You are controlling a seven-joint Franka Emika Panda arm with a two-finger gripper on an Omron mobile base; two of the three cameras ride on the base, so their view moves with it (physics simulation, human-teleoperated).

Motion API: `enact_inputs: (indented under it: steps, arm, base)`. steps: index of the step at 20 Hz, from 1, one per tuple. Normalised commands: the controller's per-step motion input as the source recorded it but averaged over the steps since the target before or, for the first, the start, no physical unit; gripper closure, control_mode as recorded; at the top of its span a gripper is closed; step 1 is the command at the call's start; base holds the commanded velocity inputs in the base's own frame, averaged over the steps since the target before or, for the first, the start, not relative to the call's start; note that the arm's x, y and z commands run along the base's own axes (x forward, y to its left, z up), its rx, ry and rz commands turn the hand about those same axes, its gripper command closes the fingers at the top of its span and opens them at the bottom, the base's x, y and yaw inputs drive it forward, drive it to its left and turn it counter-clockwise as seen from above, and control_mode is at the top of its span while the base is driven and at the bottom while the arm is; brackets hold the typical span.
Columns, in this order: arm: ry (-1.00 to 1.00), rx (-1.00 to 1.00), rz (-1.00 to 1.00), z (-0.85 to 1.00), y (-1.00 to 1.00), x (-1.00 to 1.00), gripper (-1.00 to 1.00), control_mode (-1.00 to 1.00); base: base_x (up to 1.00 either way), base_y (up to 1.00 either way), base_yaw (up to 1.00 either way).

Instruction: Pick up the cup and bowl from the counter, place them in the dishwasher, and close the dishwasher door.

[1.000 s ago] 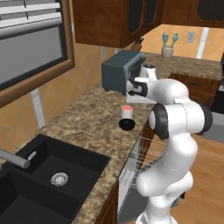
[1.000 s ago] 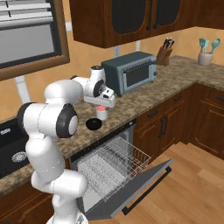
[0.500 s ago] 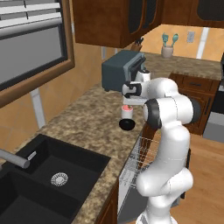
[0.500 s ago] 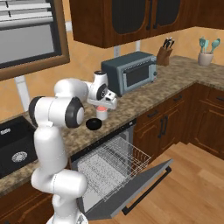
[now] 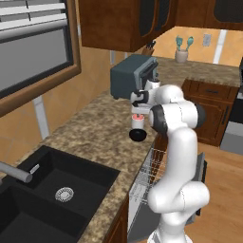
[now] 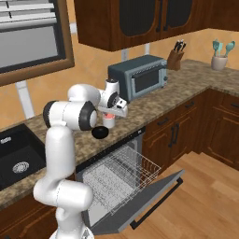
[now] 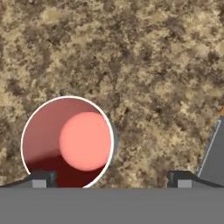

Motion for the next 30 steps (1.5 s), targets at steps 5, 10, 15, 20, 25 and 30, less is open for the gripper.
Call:
enact_inputs:
  steps: [5,10,15,20,25,30]
  arm:
    - [0.00,0.01,-0.01,-0.28,-0.09,0.42,-1.00,-1.00]
    - [0.00,0.01,-0.01,-0.23,0.00,0.25,-1.00,-1.00]
    - [0.00,0.01,0.00,-0.19,0.00,-0.02,-1.00,-1.00]
    - [0.00,0.00,0.00,-0.24,0.00,-0.17,1.00,-1.00]
    - [0.00,0.00,-0.01,-0.19,0.00,-0.04,1.00,-1.00]
    - [-0.05,0.04,-0.04,0.00,-0.18,-0.29,1.00,-1.00]
  base:
    - [0.00,0.00,0.00]
    - [0.00,0.00,0.00]
    - [0.00,0.00,0.00]
    - [0.00,0.00,0.00]
    - [0.00,0.00,0.00]
    - [0.00,0.00,0.00]
